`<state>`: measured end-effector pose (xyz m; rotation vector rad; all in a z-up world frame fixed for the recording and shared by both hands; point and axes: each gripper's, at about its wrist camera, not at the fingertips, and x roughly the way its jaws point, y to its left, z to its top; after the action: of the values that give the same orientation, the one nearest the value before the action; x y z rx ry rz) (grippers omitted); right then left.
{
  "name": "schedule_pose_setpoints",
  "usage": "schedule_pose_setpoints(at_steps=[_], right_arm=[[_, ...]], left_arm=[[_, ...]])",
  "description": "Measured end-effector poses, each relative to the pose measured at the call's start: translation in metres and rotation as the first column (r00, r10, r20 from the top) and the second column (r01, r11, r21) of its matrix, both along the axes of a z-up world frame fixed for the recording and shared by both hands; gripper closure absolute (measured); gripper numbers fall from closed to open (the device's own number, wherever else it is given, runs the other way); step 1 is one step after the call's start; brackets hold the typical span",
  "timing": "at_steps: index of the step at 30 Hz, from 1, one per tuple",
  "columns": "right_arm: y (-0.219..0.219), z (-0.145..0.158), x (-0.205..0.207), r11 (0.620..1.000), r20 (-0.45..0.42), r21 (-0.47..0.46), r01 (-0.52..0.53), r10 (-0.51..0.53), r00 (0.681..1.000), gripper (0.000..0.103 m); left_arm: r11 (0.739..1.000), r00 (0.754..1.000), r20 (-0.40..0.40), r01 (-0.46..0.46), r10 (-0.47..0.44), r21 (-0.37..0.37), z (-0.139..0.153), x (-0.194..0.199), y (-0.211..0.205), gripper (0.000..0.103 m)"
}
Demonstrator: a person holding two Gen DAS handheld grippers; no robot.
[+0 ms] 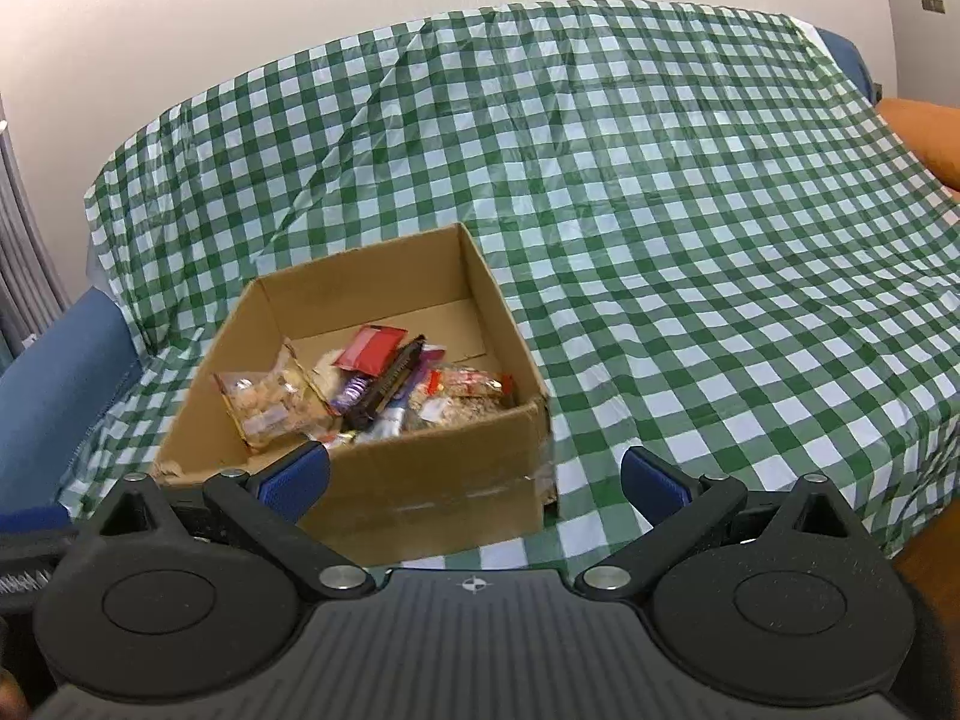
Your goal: Organize snacks
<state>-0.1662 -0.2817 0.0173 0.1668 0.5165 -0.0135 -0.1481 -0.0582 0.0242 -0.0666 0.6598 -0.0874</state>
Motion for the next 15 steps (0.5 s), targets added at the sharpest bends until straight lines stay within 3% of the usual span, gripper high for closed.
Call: schedule_pose_setpoints(at_steps=[7,15], right_arm=[[-0.012,-0.018,0.002,0.994,0.009,0.108,0.02,-0.021,1.0,0.001],[-0.004,-0.022,0.003,0.998,0.025,0.058,-0.026,0.024,0.999,0.001]], left_arm=[[1.0,1.0,-0.009,-0.008,0.008,-0.001,-0.008,0.004,-0.002,0.0],[1.0,1.0,-0.025,-0.018,0.018,0.005,-0.013,0.008,0.0,0.0]])
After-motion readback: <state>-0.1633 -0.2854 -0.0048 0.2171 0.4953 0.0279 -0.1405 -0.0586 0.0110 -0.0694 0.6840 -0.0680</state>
